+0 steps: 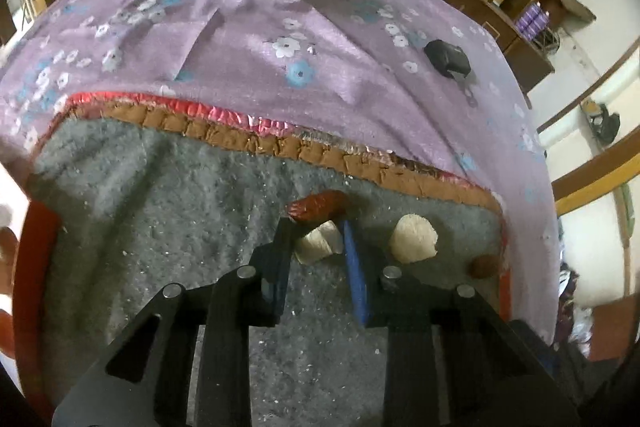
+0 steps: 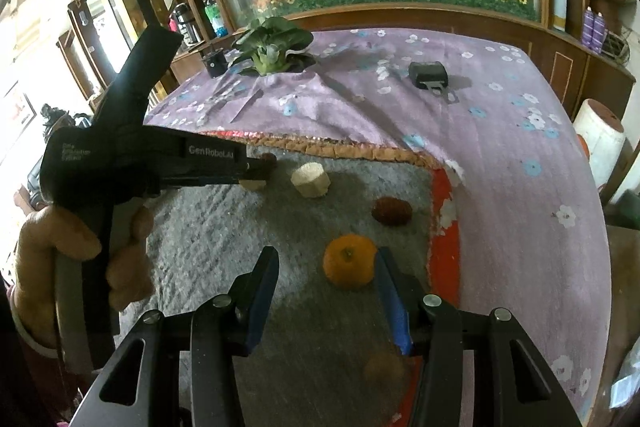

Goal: Organize fruits
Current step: 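Grasp a white block with the left tool while the right tool grasps a hexagonal white block, then carry both held white blocks over the red tray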

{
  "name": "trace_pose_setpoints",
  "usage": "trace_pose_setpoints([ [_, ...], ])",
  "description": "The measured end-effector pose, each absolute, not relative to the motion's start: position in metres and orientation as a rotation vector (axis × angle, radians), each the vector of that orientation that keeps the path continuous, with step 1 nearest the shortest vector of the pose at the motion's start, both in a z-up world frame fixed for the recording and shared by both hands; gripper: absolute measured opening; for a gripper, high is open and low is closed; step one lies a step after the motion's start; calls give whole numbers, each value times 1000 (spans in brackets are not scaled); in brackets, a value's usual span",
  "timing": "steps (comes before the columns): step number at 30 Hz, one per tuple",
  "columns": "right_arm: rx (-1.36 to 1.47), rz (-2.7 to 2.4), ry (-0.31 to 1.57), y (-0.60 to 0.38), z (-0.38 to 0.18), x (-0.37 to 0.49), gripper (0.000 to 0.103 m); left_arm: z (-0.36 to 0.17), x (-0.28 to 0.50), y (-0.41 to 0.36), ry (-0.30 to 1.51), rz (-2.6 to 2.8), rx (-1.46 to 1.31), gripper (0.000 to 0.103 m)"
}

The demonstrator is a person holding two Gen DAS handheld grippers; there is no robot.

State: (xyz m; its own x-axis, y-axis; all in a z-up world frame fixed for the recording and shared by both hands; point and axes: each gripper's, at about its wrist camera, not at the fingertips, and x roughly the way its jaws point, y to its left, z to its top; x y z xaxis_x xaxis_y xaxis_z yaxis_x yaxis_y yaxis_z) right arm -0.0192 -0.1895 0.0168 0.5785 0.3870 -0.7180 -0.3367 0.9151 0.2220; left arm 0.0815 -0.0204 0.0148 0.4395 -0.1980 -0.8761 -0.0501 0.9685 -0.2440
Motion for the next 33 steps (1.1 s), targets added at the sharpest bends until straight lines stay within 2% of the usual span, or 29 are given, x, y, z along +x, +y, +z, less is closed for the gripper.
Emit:
trace_pose_setpoints([
  [9, -10, 461, 833, -166, 26, 15, 48, 31, 56, 2, 1084, -97, -235, 24],
  [17, -154, 464, 910, -133, -6, 60, 48, 34, 32, 25, 1082, -83, -216, 25],
  [19, -175, 454, 916, -130, -13, 65, 43, 32, 31, 30, 1087, -77, -227, 25],
  [20, -186, 440, 896, -129, -11, 63, 33, 32, 30, 33, 1086, -72, -228, 25],
  [21, -178, 440, 896, -130, -10, 62, 28, 32, 28, 36, 1081, -62, -225, 25],
  [33, -91, 491, 813, -117, 28, -12, 27, 46, -6, 49, 1014, -6, -161, 25],
])
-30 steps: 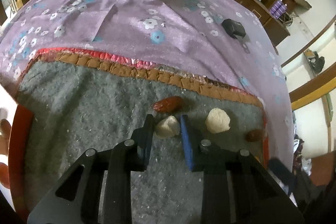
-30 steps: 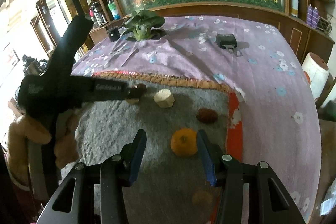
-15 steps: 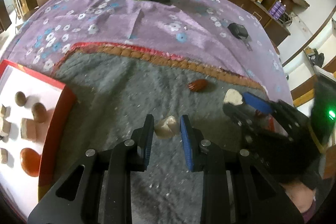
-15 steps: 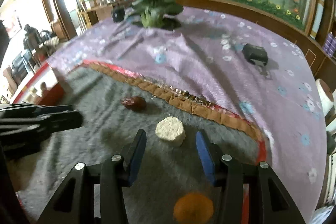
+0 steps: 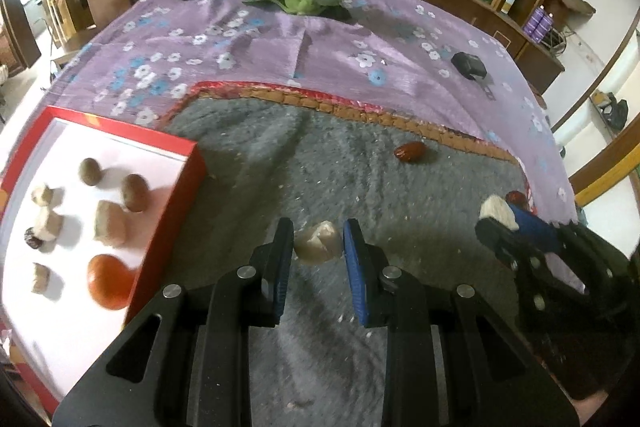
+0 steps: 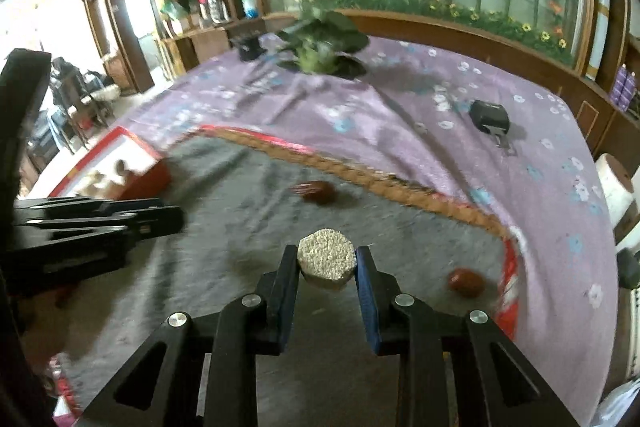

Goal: Organize fruits
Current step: 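Carry both held white blocks over the red tray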

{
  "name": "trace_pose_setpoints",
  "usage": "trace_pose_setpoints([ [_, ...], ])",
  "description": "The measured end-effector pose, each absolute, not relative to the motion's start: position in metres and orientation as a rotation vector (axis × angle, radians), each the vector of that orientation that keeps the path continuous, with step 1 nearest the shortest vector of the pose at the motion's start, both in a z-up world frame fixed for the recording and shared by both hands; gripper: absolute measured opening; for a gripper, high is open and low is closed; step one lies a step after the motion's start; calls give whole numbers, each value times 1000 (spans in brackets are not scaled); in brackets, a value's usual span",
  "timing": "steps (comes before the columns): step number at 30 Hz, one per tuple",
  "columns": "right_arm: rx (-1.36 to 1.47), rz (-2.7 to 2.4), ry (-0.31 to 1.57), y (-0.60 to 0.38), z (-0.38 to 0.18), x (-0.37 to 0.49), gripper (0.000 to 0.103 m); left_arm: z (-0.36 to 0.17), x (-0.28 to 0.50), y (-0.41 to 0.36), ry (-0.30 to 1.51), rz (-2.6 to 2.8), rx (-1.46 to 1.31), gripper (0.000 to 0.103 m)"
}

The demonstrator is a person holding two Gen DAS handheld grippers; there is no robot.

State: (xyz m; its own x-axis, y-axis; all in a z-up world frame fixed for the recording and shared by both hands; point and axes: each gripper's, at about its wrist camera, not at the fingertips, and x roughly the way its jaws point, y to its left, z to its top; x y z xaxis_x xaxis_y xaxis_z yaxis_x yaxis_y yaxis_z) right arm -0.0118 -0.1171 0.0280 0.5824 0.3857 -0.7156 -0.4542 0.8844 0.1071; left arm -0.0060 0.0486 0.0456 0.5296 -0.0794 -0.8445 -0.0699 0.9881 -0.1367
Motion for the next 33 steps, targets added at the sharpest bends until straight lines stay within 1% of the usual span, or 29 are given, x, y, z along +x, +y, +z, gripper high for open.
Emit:
trace_pose_setpoints([
  [9, -106, 558, 803, -80, 37, -44, 27, 56, -33, 68, 967, 41, -134, 25],
  [27, -201, 704, 783, 1, 49, -67, 27, 62, -65, 138, 935, 150, -187, 25],
  [33, -211, 777, 790, 31, 51, -66, 27, 66, -63, 179, 940, 184, -250, 25],
])
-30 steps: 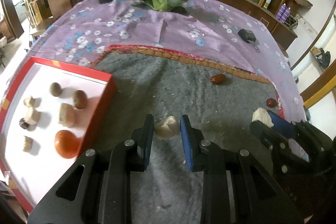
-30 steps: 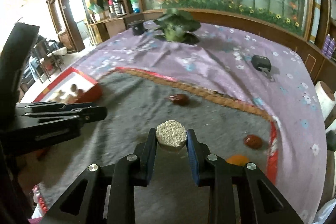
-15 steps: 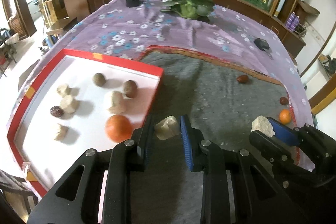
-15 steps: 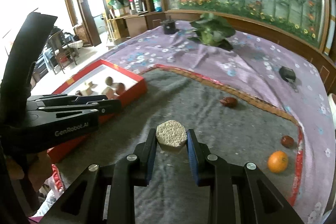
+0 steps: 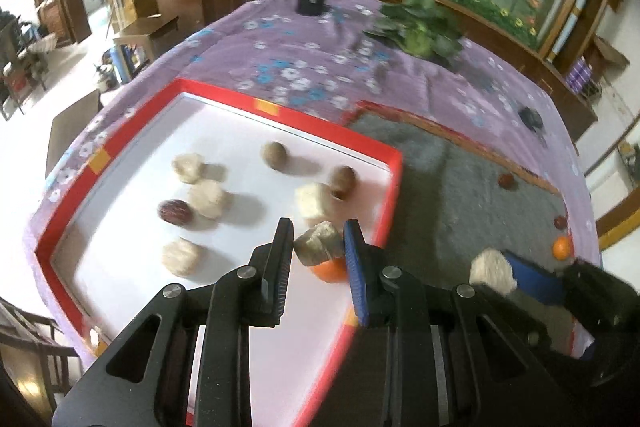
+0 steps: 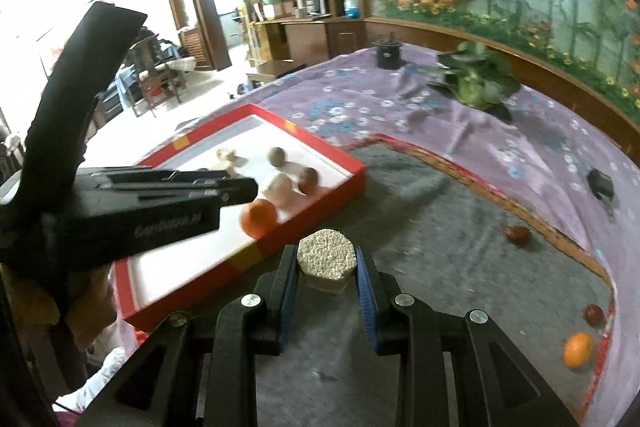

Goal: Organize fruits
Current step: 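Carry both held white blocks over the red tray, then open both tools to drop the white blocks into the tray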

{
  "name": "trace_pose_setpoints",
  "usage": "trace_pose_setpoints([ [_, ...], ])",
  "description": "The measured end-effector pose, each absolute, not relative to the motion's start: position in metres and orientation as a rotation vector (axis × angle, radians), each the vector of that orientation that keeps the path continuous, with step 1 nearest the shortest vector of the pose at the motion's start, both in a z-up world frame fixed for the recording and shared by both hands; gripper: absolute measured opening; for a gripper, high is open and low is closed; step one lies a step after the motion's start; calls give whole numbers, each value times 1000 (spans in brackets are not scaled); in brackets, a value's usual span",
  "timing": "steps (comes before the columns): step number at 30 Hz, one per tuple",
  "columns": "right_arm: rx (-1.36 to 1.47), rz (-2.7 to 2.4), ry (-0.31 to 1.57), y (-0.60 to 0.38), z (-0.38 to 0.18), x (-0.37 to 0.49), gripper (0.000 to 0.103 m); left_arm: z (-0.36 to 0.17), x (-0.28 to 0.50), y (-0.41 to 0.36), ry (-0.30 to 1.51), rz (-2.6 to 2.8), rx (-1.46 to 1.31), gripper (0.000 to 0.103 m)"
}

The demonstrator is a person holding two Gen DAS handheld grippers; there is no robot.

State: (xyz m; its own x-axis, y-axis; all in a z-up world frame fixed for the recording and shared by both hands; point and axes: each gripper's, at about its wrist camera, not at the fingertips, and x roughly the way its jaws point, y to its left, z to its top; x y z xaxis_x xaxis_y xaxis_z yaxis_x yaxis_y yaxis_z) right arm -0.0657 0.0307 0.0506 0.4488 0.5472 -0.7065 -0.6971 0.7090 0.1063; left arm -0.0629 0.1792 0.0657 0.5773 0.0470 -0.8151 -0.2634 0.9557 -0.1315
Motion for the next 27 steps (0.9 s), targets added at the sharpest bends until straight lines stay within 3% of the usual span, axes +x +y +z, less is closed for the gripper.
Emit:
trace_pose_setpoints([
  [12, -297, 965, 833, 122, 37, -69, 27, 54, -38, 273, 979, 307, -354, 25],
  [25, -330, 1001, 913, 165, 1, -62, 27, 35, -24, 299, 1016, 358, -412, 25],
  [27, -325, 1003, 924, 165, -1, -63, 34, 35, -25, 300, 1023, 355, -420, 25],
])
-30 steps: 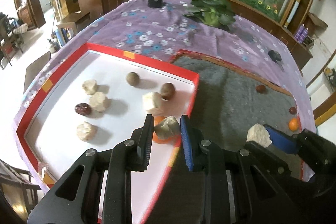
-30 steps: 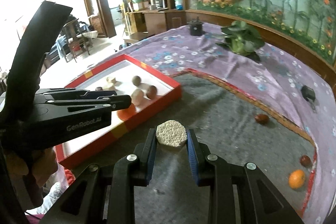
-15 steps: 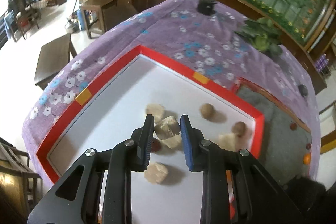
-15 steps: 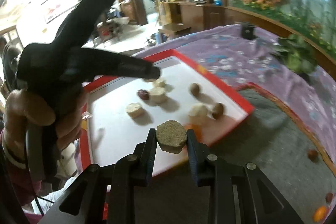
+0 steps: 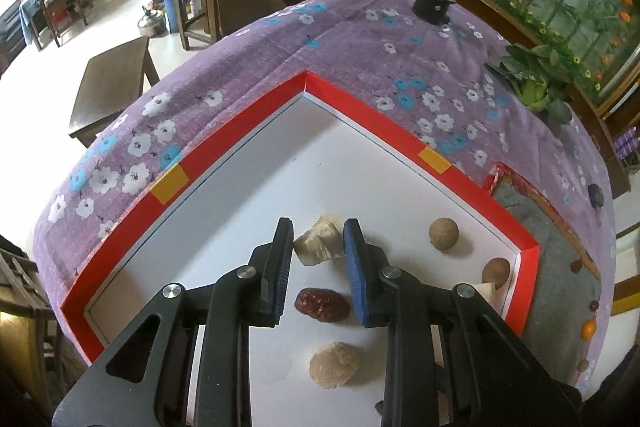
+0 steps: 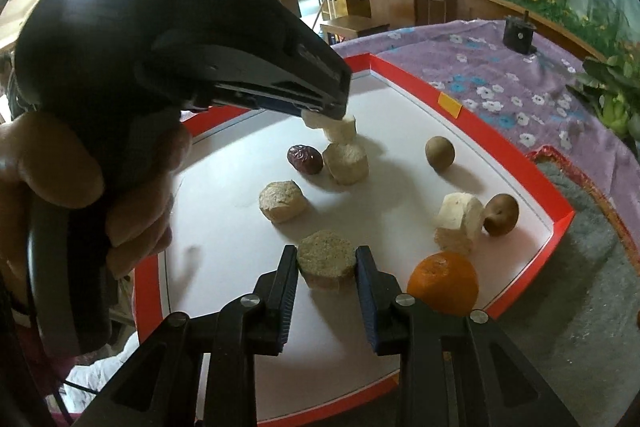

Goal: Organize fruits
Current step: 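Open both tools to drop the white blocks into the tray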

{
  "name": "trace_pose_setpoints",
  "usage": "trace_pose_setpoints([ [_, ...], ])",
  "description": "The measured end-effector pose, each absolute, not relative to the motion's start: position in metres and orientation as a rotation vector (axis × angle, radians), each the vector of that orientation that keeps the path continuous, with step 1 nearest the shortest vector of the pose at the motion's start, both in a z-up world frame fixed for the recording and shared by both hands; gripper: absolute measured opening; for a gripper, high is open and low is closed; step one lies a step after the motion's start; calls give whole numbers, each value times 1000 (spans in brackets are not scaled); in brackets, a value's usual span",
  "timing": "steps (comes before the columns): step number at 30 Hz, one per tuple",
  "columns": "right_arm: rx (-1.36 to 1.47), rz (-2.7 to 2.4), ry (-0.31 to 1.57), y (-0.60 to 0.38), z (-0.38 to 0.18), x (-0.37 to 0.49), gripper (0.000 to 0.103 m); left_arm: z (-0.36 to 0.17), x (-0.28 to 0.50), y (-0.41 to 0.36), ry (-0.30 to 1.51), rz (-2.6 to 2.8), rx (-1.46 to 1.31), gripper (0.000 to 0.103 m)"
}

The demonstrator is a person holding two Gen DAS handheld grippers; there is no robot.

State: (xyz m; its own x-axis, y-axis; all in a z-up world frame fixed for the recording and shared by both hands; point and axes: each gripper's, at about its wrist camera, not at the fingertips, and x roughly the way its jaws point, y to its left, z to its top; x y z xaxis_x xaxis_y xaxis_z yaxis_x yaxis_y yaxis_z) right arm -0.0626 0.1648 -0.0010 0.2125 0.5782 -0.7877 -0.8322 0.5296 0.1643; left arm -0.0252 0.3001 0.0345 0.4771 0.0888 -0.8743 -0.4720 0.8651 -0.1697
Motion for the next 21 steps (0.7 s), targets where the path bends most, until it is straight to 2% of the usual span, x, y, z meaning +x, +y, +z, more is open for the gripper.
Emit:
trace_pose_setpoints([
  [2, -316, 1005, 920, 161, 1, -64, 40, 34, -27, 301, 1023, 358, -435, 25],
  [8, -272, 993, 902, 141, 14, -72, 41, 38, -34, 293, 1021, 356, -439, 27],
  [9, -267, 985, 900, 136, 15, -72, 43, 40, -35, 290, 1014, 360, -427, 30],
  [11, -246, 968, 896, 127, 18, -72, 44, 45, -37, 286, 993, 373, -413, 57],
  [12, -235, 964, 897, 123, 19, -71, 44, 46, -39, 287, 983, 378, -420, 61],
  [21, -170, 912, 852, 78, 38, -71, 44, 58, -49, 262, 947, 382, -373, 61],
])
